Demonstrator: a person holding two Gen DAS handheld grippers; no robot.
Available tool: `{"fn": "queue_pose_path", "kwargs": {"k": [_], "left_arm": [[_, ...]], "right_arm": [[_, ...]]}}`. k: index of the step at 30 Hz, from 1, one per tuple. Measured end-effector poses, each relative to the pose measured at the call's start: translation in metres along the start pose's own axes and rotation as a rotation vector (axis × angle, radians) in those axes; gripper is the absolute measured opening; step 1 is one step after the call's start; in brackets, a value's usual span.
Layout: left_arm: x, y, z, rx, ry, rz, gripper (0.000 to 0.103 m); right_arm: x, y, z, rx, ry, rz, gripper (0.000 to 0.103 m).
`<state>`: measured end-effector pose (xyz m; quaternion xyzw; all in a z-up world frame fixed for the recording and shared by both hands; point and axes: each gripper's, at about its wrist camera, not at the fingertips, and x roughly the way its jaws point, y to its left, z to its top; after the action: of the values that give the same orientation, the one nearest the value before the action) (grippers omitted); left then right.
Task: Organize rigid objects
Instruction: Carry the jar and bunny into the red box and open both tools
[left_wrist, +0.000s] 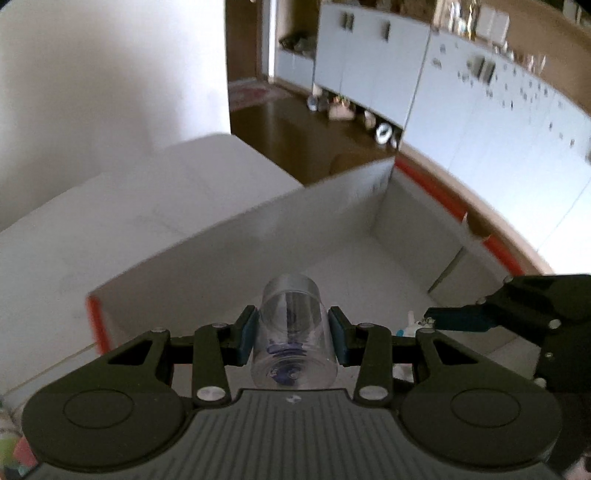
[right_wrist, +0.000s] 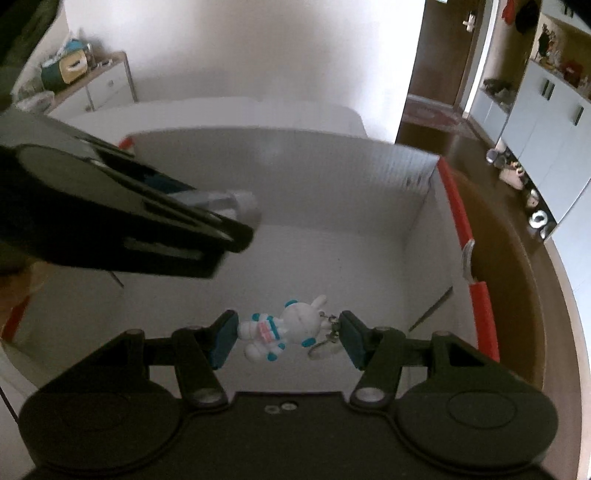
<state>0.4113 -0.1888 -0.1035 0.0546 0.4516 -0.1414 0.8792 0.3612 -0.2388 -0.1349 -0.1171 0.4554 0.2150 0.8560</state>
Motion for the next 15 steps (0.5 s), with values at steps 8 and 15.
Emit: {"fn": "queue_pose_path", "kwargs": {"k": [8, 15], "left_arm": [[0.040, -0.006, 0.001, 0.002, 0.138, 0.017, 0.041], [0.057, 0.004, -0.001, -0.008, 0.221, 0.009, 0.041]], "right_arm": [[0.005, 0.001, -0.006, 0.003, 0.063, -0.011, 0.059], [0.002, -0.001, -0.006, 0.024, 0.083, -0.015, 0.059]]}}
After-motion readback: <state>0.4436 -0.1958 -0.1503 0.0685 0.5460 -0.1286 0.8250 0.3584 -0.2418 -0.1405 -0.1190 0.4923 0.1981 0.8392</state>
